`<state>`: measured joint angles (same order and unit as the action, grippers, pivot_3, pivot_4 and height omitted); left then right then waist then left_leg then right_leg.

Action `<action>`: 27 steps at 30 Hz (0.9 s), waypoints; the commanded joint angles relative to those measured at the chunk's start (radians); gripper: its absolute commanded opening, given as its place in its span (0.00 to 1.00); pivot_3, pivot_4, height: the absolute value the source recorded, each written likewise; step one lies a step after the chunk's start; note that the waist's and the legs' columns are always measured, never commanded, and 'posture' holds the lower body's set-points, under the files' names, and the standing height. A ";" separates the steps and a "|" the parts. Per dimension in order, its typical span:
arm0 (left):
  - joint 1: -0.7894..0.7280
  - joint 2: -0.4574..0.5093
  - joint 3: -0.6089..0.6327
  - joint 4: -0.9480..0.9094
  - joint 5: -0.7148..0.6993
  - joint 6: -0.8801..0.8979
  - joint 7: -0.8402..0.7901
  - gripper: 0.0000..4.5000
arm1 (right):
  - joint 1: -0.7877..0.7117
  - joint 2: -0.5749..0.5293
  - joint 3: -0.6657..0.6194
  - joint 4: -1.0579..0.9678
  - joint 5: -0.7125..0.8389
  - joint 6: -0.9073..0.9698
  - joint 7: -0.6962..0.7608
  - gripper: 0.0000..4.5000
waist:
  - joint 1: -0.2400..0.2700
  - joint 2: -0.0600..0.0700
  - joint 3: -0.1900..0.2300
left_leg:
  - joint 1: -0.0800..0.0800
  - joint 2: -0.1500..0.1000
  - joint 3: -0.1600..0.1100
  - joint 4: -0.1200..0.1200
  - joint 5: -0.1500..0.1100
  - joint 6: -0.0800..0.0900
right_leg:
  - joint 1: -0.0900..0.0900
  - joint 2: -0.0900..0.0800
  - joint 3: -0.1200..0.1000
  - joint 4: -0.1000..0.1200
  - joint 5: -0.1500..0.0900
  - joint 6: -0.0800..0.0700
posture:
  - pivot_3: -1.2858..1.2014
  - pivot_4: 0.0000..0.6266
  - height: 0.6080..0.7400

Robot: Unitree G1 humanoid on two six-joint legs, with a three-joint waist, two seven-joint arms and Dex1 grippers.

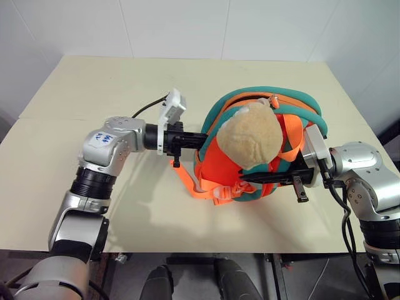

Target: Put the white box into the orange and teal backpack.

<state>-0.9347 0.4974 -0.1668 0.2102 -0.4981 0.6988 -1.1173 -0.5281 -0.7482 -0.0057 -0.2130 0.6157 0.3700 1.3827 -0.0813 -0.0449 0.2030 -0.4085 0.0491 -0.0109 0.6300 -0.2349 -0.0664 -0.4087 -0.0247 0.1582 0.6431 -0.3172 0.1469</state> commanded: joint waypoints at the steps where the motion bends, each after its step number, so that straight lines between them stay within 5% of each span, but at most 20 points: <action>1: -0.026 -0.017 -0.003 0.007 0.026 -0.040 -0.020 0.00 | -0.009 -0.009 -0.020 -0.033 0.007 -0.013 -0.008 0.00 | 0.001 0.000 0.000 | 0.000 0.000 0.000 0.000 0.000 0.000 | 0.000 0.000 0.000 0.000 0.000 0.000 | 0.52 0.24 1.00; 5: -0.042 -0.026 0.070 -0.018 -0.005 -0.025 0.018 0.00 | -0.008 -0.010 -0.021 -0.034 0.005 -0.014 -0.011 0.00 | 0.001 0.000 0.000 | 0.000 0.000 0.000 0.000 0.000 0.000 | 0.000 0.000 0.000 0.000 0.000 0.000 | 0.52 0.24 1.00; 9: -0.030 0.063 0.101 -0.127 -0.040 0.068 -0.010 0.00 | -0.003 -0.012 -0.022 -0.032 0.002 -0.017 -0.010 0.00 | -0.003 0.000 0.000 | 0.000 0.000 0.000 0.000 0.000 0.000 | 0.000 0.000 0.000 0.000 0.000 0.000 | 0.52 0.24 1.00; 17: 0.004 0.205 0.237 -0.262 -0.153 0.239 0.010 0.46 | -0.001 0.007 -0.023 -0.026 0.003 -0.027 -0.014 0.00 | -0.001 0.000 0.000 | 0.000 0.000 0.000 0.000 0.000 0.000 | 0.000 0.000 0.000 0.000 0.000 0.000 | 0.52 0.24 1.00; 24: 0.023 0.197 0.370 -0.317 -0.317 0.316 0.032 0.95 | 0.011 0.059 -0.042 -0.031 0.041 -0.050 -0.033 0.00 | -0.001 0.000 0.000 | 0.000 0.000 -0.001 0.000 0.000 0.000 | 0.000 0.000 0.000 0.001 0.000 0.000 | 0.52 0.24 1.00; 27: 0.026 0.180 0.387 -0.350 -0.397 0.357 0.037 0.99 | 0.017 0.093 -0.058 -0.042 0.064 -0.063 -0.050 0.00 | 0.000 0.000 0.000 | 0.000 0.000 -0.001 0.000 0.000 0.000 | 0.000 0.000 -0.001 0.001 0.000 0.000 | 0.52 0.24 1.00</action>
<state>-0.9017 0.6760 0.1898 -0.0966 -0.8406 1.0400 -1.0833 -0.5104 -0.6646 -0.0126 -0.2155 0.6401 0.3333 1.3476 -0.0817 -0.0449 0.2031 -0.4090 0.0494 -0.0119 0.6299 -0.2349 -0.0665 -0.4088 -0.0248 0.1573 0.6439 -0.3174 0.1471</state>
